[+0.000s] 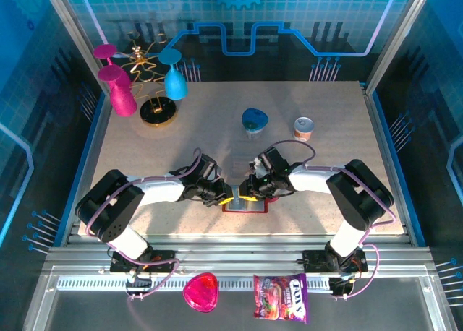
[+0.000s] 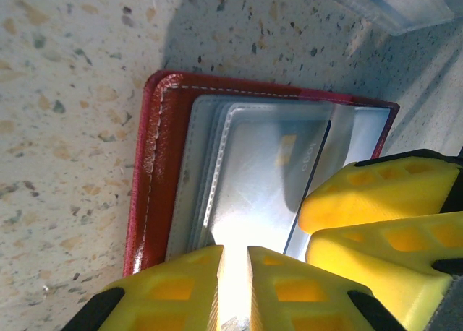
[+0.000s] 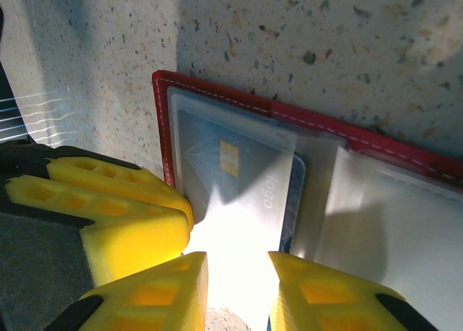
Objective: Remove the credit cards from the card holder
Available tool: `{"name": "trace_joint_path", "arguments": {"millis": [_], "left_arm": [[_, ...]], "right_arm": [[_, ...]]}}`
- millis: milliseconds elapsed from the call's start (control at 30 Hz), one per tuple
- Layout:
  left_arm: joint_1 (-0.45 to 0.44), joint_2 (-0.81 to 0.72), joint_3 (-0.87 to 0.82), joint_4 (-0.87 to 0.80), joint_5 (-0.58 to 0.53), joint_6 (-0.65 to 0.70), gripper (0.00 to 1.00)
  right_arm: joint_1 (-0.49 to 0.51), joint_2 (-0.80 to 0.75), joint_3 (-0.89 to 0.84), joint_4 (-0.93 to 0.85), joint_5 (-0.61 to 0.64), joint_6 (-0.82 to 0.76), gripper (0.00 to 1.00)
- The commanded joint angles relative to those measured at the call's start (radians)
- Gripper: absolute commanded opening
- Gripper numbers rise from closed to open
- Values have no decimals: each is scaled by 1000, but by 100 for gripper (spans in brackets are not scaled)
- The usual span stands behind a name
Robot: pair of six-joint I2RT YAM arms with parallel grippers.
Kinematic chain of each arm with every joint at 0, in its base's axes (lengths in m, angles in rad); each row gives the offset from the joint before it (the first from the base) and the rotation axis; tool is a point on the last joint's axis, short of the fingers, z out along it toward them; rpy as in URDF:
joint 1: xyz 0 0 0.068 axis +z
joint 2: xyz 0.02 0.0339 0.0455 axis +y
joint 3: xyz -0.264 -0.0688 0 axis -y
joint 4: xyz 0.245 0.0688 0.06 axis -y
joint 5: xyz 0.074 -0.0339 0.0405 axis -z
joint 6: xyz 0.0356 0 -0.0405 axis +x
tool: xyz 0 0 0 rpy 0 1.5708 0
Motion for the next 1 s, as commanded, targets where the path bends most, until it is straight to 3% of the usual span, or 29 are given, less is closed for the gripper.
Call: {"name": "trace_joint_path", "arguments": {"millis": [0, 967], "left_arm": [[7, -1, -8, -1, 14, -1, 16], [7, -7, 13, -27, 13, 7, 16]], "right_arm": [[14, 18, 19, -26, 19, -15, 27], [13, -34, 57, -164, 72, -80, 27]]}}
